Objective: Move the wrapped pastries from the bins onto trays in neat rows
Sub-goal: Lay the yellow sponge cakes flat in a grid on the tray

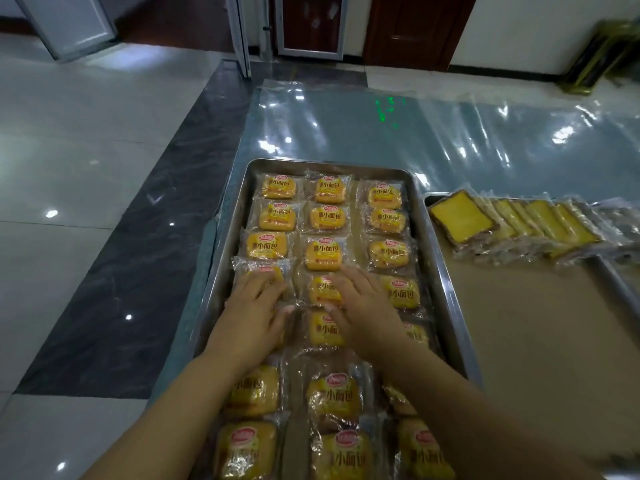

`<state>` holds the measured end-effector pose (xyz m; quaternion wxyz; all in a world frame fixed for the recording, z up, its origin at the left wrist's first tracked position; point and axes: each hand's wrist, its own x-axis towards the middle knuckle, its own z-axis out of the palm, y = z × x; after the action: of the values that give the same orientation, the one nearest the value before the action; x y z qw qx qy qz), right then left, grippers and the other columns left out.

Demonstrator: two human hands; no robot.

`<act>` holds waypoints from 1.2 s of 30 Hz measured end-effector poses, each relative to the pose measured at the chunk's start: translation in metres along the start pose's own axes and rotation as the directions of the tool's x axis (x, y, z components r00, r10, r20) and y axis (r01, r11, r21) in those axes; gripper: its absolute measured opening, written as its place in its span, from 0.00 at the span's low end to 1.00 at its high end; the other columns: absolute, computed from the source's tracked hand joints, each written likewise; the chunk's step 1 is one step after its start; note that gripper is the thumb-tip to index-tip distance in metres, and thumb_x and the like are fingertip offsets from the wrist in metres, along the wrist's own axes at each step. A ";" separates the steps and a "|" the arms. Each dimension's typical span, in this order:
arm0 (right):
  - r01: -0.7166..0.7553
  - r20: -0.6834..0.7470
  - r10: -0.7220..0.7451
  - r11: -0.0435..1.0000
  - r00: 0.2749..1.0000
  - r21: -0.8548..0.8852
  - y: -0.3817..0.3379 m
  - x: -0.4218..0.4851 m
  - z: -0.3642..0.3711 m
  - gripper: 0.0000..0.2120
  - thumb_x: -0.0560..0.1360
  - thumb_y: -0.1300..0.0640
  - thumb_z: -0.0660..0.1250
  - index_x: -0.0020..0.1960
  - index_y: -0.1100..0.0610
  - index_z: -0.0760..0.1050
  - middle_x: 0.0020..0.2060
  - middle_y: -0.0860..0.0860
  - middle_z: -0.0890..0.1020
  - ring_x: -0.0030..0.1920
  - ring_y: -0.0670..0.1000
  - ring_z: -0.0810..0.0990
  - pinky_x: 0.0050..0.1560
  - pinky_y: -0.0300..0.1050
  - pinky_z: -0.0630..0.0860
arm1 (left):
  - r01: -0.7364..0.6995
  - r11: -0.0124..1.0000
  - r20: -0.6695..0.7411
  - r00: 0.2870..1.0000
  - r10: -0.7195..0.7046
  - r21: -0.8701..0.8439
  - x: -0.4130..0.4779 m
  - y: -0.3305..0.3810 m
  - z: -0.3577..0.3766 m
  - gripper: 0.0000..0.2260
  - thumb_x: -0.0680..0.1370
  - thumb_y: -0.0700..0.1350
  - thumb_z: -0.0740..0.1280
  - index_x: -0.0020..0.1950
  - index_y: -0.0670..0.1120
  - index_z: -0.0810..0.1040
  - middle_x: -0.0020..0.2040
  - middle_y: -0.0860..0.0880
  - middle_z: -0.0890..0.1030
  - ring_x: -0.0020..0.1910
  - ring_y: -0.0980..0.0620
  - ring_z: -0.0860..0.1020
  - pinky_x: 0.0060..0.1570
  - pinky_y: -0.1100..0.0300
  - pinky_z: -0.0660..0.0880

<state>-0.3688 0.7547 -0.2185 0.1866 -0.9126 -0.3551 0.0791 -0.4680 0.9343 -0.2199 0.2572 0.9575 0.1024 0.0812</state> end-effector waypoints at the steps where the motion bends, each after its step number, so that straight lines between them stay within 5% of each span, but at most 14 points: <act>1: 0.021 -0.071 -0.020 1.000 0.997 0.013 0.001 -0.009 -0.007 0.25 0.78 0.48 0.59 0.73 0.52 0.60 0.72 0.50 0.63 0.73 0.51 0.58 0.71 0.50 0.58 | -0.015 1.000 -0.011 1.000 0.015 0.004 -0.003 0.006 -0.001 0.18 0.77 0.51 0.64 0.66 0.48 0.73 0.67 0.49 0.70 0.68 0.49 0.63 0.68 0.53 0.61; 4: 0.037 -0.228 -0.014 0.995 0.974 0.097 0.009 -0.037 -0.025 0.17 0.76 0.53 0.63 0.64 0.53 0.71 0.60 0.49 0.76 0.59 0.49 0.74 0.58 0.45 0.72 | -0.050 0.999 -0.044 0.998 0.050 -0.006 -0.011 0.027 0.000 0.15 0.76 0.49 0.67 0.61 0.48 0.77 0.60 0.49 0.75 0.61 0.48 0.71 0.58 0.54 0.68; 8: -0.021 -0.351 0.090 0.980 0.932 0.196 0.037 -0.074 -0.045 0.11 0.72 0.57 0.68 0.55 0.54 0.77 0.48 0.50 0.79 0.46 0.52 0.79 0.44 0.49 0.78 | -0.083 0.990 -0.007 0.997 0.083 -0.110 -0.018 0.064 0.010 0.13 0.77 0.49 0.66 0.60 0.50 0.77 0.57 0.53 0.75 0.58 0.53 0.70 0.54 0.62 0.64; 14: -0.126 -0.373 0.240 0.944 0.896 0.304 0.111 -0.108 -0.075 0.05 0.72 0.58 0.68 0.47 0.56 0.79 0.43 0.48 0.78 0.44 0.51 0.77 0.45 0.52 0.77 | -0.140 0.974 0.043 0.988 0.150 -0.176 -0.008 0.125 0.040 0.09 0.77 0.53 0.63 0.55 0.54 0.78 0.50 0.57 0.77 0.50 0.57 0.73 0.44 0.67 0.67; 18: -0.240 -0.331 0.330 0.928 0.884 0.285 0.172 -0.117 -0.095 0.05 0.73 0.55 0.69 0.49 0.53 0.78 0.46 0.43 0.77 0.47 0.48 0.77 0.47 0.48 0.76 | -0.158 0.970 0.054 0.984 0.171 -0.187 0.017 0.168 0.071 0.07 0.77 0.52 0.64 0.52 0.54 0.79 0.47 0.58 0.78 0.48 0.59 0.74 0.46 0.63 0.71; 32: -0.220 -0.146 0.244 0.962 0.959 0.164 0.312 -0.046 -0.158 0.08 0.75 0.53 0.63 0.52 0.53 0.76 0.47 0.49 0.79 0.47 0.50 0.77 0.44 0.46 0.75 | -0.024 0.994 -0.006 1.000 0.023 -0.105 0.129 0.259 0.144 0.07 0.77 0.49 0.64 0.53 0.53 0.78 0.47 0.56 0.77 0.47 0.58 0.73 0.45 0.62 0.70; 36: -0.187 -0.174 0.204 0.976 0.963 0.113 0.318 -0.013 -0.160 0.17 0.75 0.52 0.65 0.62 0.55 0.73 0.56 0.51 0.76 0.55 0.51 0.73 0.54 0.45 0.73 | -0.031 0.998 0.005 0.999 0.032 -0.062 0.163 0.254 0.147 0.08 0.78 0.47 0.63 0.56 0.52 0.77 0.51 0.55 0.75 0.51 0.57 0.71 0.48 0.64 0.66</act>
<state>-0.1369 0.4847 -0.1977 0.2536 -0.9365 -0.2403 0.0294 -0.2404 0.6884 -0.1997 0.2858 0.9508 0.0841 0.0856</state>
